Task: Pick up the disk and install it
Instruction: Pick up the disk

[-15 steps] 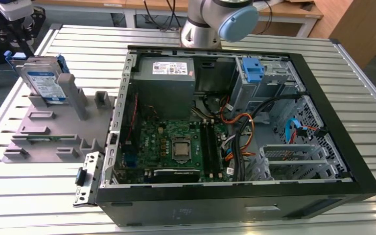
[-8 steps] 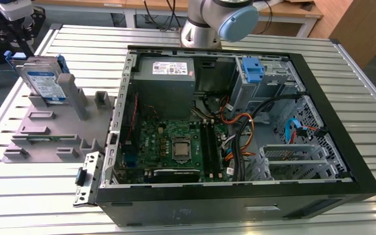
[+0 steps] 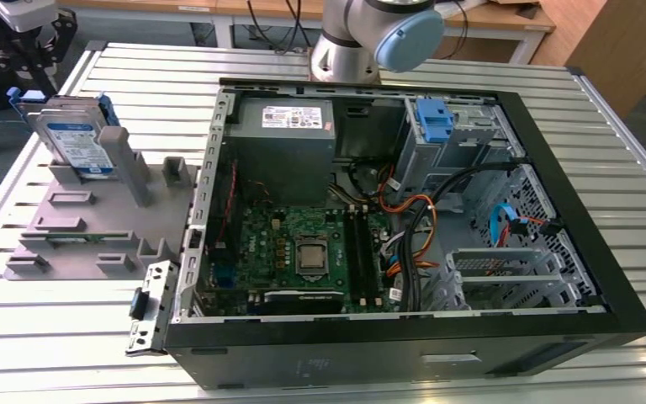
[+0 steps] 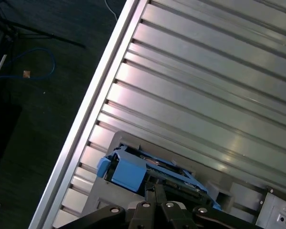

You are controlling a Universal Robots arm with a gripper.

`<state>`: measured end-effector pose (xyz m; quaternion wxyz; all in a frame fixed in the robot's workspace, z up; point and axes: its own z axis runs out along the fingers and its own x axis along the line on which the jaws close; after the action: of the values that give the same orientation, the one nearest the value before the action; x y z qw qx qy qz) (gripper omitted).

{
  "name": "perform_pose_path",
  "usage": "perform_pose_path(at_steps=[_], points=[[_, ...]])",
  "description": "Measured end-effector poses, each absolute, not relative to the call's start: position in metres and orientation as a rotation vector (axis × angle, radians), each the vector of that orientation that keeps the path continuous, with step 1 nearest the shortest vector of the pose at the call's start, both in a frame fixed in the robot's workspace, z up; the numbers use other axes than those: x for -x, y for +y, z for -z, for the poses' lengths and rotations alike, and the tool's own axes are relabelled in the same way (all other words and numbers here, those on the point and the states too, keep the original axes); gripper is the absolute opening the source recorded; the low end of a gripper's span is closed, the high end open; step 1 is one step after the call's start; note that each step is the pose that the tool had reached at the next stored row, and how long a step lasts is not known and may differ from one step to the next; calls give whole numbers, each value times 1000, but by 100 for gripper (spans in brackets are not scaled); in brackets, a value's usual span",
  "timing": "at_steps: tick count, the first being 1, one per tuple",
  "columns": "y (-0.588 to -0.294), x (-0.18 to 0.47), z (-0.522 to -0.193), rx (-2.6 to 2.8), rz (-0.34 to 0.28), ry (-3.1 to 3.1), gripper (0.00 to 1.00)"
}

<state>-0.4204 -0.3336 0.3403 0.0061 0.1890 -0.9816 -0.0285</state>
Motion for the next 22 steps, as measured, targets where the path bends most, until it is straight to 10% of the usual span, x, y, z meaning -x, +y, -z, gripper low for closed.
perform_pose_path(at_steps=[22], points=[[-334,420,-340,-984,79,-2961,11]])
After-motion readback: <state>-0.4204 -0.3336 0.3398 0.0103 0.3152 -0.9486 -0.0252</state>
